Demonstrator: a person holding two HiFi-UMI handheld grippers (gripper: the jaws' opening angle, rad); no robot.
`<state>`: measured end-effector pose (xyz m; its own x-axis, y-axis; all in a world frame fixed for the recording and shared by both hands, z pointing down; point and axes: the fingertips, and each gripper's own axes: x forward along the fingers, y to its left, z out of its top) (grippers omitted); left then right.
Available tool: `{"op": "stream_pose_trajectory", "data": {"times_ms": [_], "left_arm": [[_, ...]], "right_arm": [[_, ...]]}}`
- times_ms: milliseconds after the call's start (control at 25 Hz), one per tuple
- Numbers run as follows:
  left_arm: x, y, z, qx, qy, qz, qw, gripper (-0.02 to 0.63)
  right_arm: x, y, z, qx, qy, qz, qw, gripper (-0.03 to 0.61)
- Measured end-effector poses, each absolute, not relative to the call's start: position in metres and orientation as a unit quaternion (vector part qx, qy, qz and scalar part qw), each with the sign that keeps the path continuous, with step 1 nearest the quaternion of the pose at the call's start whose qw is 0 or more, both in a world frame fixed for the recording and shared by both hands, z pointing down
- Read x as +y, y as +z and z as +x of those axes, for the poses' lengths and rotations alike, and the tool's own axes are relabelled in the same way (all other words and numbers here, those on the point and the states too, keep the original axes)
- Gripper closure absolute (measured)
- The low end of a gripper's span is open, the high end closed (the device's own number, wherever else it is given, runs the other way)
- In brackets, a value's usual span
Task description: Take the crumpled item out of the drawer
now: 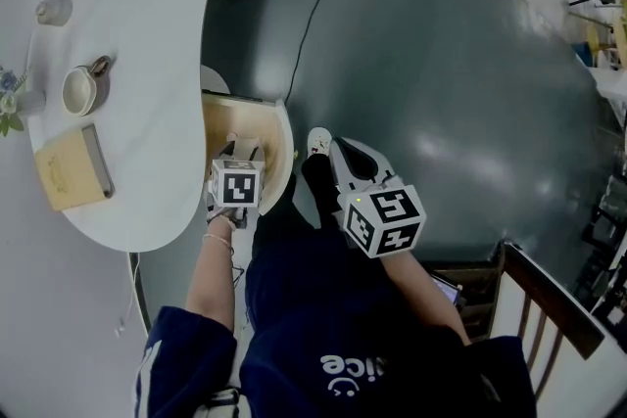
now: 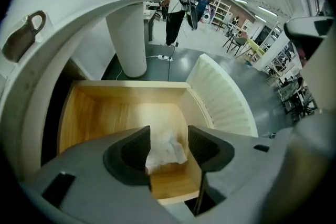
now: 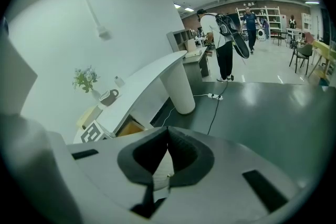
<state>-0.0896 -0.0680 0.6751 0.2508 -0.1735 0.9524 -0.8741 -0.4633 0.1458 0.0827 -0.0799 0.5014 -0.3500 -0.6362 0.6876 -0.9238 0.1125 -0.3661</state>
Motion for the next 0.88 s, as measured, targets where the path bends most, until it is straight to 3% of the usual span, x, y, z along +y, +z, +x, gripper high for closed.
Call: {"op": "stream_pose_trajectory", "data": {"times_ms": [880], "left_arm": [[-0.045, 0.741, -0.092, -0.266, 0.593, 0.680, 0.340, 0.370]], "right_arm": [[-0.086, 0.509, 0.097, -0.731, 0.390, 0.531, 0.177, 0.571]]}}
